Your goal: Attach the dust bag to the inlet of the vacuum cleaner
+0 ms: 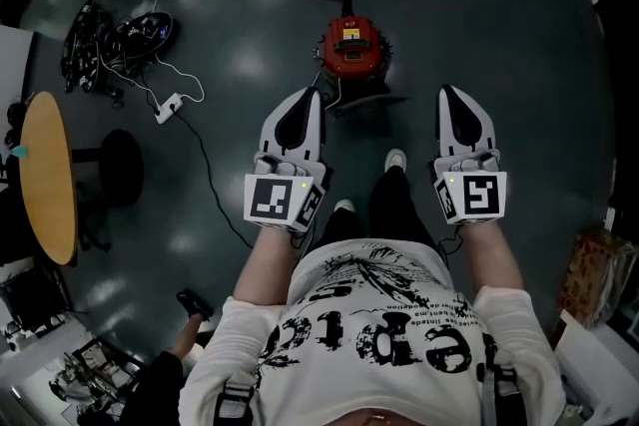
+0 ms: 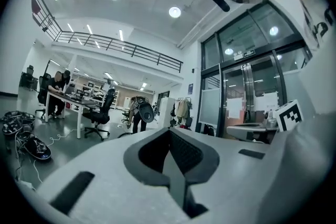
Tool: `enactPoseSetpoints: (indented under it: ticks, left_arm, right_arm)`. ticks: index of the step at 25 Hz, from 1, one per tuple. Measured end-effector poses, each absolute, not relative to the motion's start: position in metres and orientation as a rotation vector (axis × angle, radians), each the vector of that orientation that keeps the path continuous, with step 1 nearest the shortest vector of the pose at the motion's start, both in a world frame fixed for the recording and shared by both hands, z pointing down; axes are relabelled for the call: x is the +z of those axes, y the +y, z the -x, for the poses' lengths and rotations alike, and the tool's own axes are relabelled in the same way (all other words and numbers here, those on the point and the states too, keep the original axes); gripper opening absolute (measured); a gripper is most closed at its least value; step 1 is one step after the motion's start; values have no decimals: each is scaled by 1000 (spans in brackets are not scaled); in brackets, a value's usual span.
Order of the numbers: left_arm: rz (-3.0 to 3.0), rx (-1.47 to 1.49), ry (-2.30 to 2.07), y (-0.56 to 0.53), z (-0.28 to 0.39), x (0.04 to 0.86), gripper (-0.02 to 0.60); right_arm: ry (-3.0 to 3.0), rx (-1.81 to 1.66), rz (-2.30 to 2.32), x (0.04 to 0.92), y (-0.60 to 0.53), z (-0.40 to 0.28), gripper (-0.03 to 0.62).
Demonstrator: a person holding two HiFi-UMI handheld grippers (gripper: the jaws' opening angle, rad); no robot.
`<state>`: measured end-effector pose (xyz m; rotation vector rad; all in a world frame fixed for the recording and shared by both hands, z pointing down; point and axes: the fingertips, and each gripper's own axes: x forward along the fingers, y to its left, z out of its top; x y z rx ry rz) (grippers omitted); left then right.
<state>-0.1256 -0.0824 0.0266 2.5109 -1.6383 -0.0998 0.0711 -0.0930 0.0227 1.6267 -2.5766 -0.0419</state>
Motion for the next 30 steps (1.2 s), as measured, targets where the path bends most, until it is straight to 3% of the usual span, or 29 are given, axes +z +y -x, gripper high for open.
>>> enactPoseSetpoints:
  ticks: [12,30]
  left_arm:
    - [-2557,-124,-1623,-10,141,-2,3]
    - [-2579,-130,-1613,-1,144,-8,3]
  right_arm:
    - [-2621,-93,-1595,-8,-18,-28,2]
    - [-2632,-93,-1639,-15,-8,-26,2]
